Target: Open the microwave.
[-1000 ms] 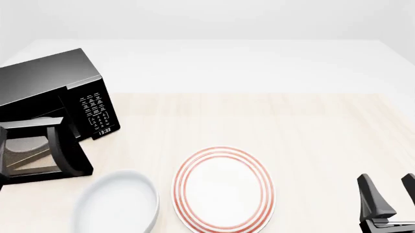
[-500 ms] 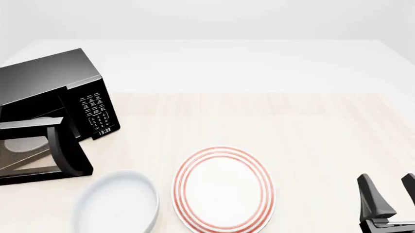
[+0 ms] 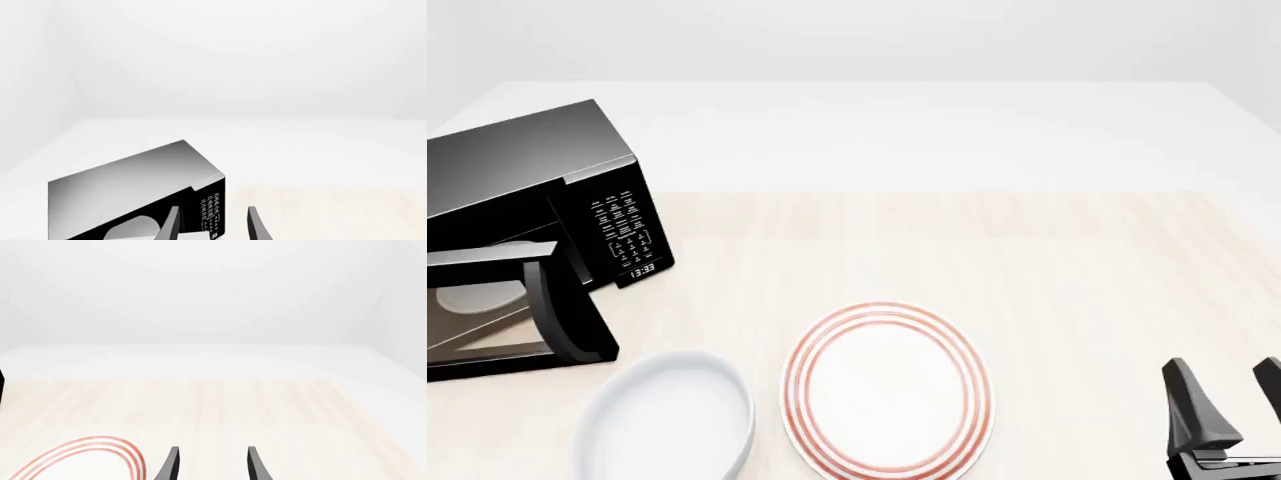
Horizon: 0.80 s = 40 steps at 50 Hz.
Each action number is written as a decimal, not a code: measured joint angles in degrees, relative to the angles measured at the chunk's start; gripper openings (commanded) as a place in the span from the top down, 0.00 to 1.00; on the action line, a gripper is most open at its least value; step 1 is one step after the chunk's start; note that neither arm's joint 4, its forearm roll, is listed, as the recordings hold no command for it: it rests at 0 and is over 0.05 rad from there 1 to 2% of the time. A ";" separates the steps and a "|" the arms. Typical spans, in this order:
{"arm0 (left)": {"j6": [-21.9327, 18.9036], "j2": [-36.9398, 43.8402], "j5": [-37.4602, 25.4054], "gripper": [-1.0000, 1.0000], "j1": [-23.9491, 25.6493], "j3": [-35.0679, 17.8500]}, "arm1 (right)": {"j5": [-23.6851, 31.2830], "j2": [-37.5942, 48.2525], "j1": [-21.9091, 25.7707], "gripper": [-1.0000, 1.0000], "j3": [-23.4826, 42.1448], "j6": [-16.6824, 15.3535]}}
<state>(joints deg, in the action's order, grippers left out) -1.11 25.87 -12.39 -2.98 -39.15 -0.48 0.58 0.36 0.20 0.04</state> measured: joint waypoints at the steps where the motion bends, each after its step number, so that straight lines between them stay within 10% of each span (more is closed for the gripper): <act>1: -0.18 0.28 -0.30 0.00 0.18 -0.35 | 0.00 0.00 0.00 0.00 0.00 0.00; 40: -4.27 13.94 -19.71 0.00 3.15 -20.80 | 0.00 0.00 0.00 0.00 0.00 0.00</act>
<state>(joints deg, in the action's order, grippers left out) -5.39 39.80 -32.10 0.17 -59.95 -0.48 0.59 0.36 0.20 0.04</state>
